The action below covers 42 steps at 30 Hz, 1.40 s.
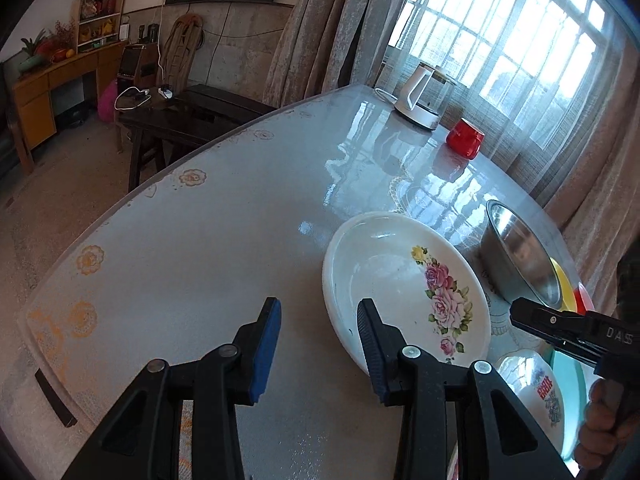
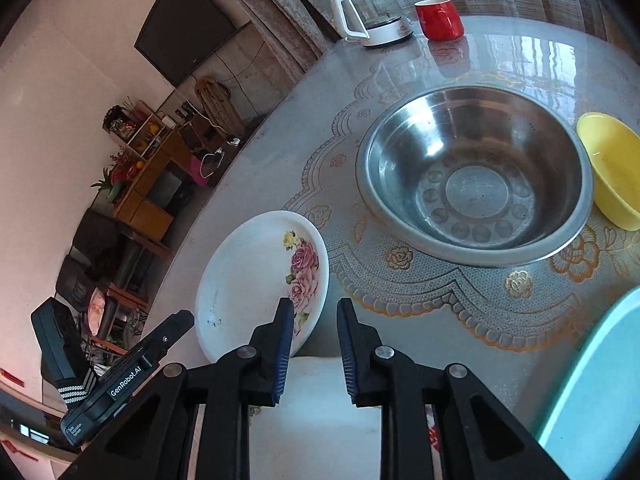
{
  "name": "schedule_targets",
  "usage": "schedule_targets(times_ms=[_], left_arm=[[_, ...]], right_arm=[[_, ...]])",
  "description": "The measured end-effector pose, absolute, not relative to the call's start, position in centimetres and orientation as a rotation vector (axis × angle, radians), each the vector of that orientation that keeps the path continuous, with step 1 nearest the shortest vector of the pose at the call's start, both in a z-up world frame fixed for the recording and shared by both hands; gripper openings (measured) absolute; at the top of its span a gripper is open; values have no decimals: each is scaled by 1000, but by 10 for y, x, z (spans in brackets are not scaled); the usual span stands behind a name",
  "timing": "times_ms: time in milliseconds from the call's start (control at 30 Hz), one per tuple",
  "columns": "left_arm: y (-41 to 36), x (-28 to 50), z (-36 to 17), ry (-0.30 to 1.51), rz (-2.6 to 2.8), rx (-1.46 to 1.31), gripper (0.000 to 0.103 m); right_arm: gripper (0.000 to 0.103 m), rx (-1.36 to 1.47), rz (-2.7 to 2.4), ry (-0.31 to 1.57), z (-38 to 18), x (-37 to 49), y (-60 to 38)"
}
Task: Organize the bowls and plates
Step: 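Lift the rose-print plate off the table with the right gripper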
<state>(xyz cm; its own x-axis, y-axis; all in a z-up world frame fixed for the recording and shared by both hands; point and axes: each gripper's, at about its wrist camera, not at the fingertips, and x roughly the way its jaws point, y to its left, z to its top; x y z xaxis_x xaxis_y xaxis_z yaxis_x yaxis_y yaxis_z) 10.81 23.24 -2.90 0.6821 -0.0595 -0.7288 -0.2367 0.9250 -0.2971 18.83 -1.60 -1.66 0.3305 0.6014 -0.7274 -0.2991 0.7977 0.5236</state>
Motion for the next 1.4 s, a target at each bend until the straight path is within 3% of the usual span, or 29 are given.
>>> schedule_targets(times_ms=[167,300,933,1400], left_arm=[[234,127,-42,850,78,-375,32],[229,140,-47,869,29,-361,15],[215,126,-7,772,-2,-299,16],[149,104,42,711,-119,-230,17]], right_arm=[[17,300,584,1176,-40,208,6],[12,262,578,1198,-51,212,18],[12,323,590,1107,-23,190,-12],[12,407,546,993,15,144,-100]])
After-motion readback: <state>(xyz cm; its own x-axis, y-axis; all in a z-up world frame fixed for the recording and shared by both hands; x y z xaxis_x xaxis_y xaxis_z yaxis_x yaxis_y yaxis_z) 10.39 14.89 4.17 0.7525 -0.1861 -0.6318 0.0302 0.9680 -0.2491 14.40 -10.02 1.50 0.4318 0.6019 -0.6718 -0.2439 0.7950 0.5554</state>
